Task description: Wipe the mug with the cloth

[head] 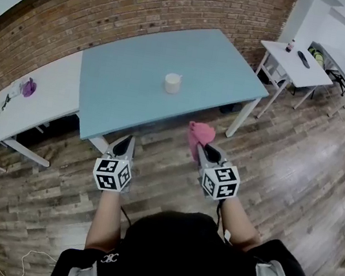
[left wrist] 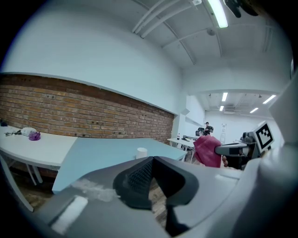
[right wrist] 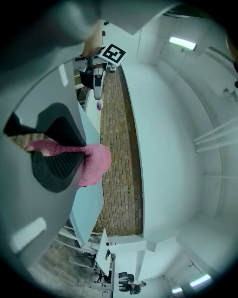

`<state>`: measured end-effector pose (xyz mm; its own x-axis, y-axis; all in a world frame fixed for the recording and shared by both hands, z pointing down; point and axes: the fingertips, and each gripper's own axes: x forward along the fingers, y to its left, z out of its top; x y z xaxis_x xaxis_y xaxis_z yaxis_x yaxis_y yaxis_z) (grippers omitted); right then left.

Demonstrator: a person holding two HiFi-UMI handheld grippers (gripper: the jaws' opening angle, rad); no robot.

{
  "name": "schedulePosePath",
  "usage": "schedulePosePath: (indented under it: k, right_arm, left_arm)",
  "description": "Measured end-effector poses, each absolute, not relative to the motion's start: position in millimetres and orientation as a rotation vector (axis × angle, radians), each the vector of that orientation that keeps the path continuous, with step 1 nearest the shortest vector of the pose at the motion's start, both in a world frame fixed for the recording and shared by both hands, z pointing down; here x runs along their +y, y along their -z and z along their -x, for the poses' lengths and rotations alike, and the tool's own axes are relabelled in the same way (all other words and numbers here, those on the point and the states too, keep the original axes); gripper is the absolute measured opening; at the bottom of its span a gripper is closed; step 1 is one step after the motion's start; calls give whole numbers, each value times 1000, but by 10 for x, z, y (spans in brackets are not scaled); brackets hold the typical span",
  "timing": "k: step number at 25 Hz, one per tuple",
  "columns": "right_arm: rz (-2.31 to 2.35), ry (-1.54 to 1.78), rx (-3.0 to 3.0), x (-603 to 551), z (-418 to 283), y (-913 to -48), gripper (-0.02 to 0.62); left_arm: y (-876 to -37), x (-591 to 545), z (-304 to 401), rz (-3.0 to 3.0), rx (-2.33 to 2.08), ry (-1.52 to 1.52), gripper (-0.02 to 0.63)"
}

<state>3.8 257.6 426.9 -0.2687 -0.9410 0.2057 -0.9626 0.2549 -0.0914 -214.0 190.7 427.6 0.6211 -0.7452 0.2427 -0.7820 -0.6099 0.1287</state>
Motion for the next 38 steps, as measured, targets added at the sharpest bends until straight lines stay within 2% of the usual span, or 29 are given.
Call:
schedulePosePath:
  k: [16, 29, 38]
  right_arm:
    - [-1890, -306, -2306, 2378, -107, -4500, 35]
    - [-1759, -254, -2425, 831, -410, -4534, 35]
    - [-1724, -349, -2422, 53, -726, -4834, 35]
  left_arm:
    - [-4538, 1477, 2181, -2638, -1186, -265, 3]
    - [-4700, 373, 2019, -2556, -1341, -262, 3]
    - [-5010, -252, 1784, -2496, -1342, -360, 5]
